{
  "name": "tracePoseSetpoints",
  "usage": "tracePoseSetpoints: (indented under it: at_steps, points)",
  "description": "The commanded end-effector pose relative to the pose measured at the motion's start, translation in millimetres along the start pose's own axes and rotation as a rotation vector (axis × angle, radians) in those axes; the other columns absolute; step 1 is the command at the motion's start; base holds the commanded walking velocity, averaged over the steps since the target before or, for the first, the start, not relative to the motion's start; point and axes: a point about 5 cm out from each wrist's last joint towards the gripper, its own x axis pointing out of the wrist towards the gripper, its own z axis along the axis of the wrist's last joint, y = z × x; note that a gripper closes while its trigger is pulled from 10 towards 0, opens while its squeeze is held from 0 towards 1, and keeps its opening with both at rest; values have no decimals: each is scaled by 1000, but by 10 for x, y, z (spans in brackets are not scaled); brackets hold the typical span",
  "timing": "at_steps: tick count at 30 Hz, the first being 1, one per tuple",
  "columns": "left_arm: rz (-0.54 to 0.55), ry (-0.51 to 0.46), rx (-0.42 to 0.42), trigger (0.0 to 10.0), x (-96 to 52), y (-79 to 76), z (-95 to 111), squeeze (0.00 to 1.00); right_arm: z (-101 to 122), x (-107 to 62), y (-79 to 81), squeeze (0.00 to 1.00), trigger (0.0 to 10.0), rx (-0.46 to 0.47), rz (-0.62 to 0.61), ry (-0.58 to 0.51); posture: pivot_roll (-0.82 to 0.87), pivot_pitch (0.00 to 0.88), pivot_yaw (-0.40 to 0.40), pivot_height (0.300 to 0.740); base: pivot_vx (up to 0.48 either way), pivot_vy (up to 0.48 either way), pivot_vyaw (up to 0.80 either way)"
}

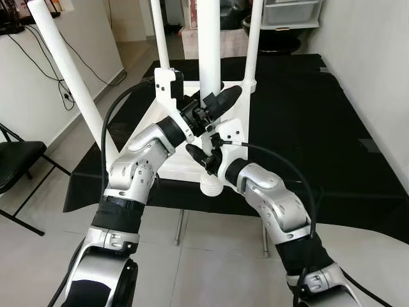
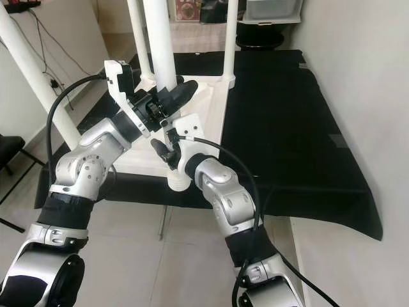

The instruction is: Building children table

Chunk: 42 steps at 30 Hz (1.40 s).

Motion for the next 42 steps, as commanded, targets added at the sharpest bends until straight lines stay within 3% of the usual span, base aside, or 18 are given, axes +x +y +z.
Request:
tracePoseSetpoints:
  at_steps: [1, 8, 14, 16, 20, 23, 25, 26, 27, 28, 31, 32, 33, 36, 38, 40, 41, 42]
  points:
    - [-72, -21, -29, 10000, 62, -109, 34, 1000, 42, 56, 79, 0, 0, 2, 25, -11, -45, 36, 51, 740, 0, 0, 0]
    - [-32, -76, -20, 10000, -38, -36, 215, 1000, 81, 56, 33, 0, 0, 13, 1, -39, -42, 33, 56, 740, 0, 0, 0]
    - [42, -163, 72, 10000, -269, 59, 625, 1000, 168, 20, -208, 0, 0, 29, -90, -87, -44, 30, 58, 740, 0, 0, 0]
    - [42, -163, 72, 10000, -269, 59, 625, 1000, 168, 20, -208, 0, 0, 29, -90, -87, -44, 30, 58, 740, 0, 0, 0]
    - [100, -244, 173, 10000, -448, 58, 987, 1000, 206, -27, -400, 0, 0, 21, -163, -101, -44, 25, 54, 740, 0, 0, 0]
    - [100, -244, 173, 10000, -448, 58, 987, 1000, 206, -27, -400, 0, 0, 21, -163, -101, -44, 25, 54, 740, 0, 0, 0]
    - [135, -266, 212, 10000, -512, 72, 1083, 1000, 205, -45, -463, 0, 0, 18, -191, -101, -40, 18, 49, 740, 0, 0, 0]
    - [235, -268, 277, 10000, -622, 147, 1156, 1000, 214, -72, -544, 0, 0, 18, -233, -108, -40, 16, 48, 740, 0, 0, 0]
    - [235, -268, 277, 10000, -622, 147, 1156, 1000, 214, -72, -544, 0, 0, 18, -233, -108, -40, 16, 48, 740, 0, 0, 0]
    - [345, -265, 323, 10000, -743, 238, 1178, 1000, 230, -97, -611, 0, 0, 20, -270, -120, -40, 16, 48, 740, 0, 0, 0]
    - [446, -253, 350, 10000, -863, 323, 1156, 1000, 246, -115, -664, 0, 0, 22, -302, -132, -40, 16, 48, 740, 0, 0, 0]
    - [540, -224, 371, 10000, -978, 401, 1083, 839, 262, -130, -703, 0, 0, 26, -327, -145, -40, 12, 46, 740, 0, 0, 0]
    - [605, -201, 380, 10000, -1069, 448, 1000, 0, 274, -142, -731, 0, 0, 29, -346, -155, -43, 12, 47, 740, 0, 0, 0]
    - [678, -172, 386, 10000, -1179, 480, 902, 0, 288, -157, -772, 0, 0, 27, -371, -167, -44, 11, 48, 740, 0, 0, 0]
    - [770, -206, 298, 10000, -1294, 505, 800, 0, 274, -181, -856, 0, 0, 22, -431, -157, -42, 11, 48, 740, 0, 0, 0]
    - [770, -206, 298, 10000, -1294, 505, 800, 0, 274, -181, -856, 0, 0, 22, -431, -157, -42, 11, 48, 740, 0, 0, 0]
    - [811, -214, 266, 10000, -1350, 516, 736, 0, 264, -192, -891, 0, 1098, 24, -454, -151, -41, 11, 48, 740, 0, 0, 0]
    - [811, -214, 266, 10000, -1350, 516, 736, 0, 264, -192, -891, 0, 1098, 24, -454, -151, -41, 11, 48, 740, 0, 0, 0]
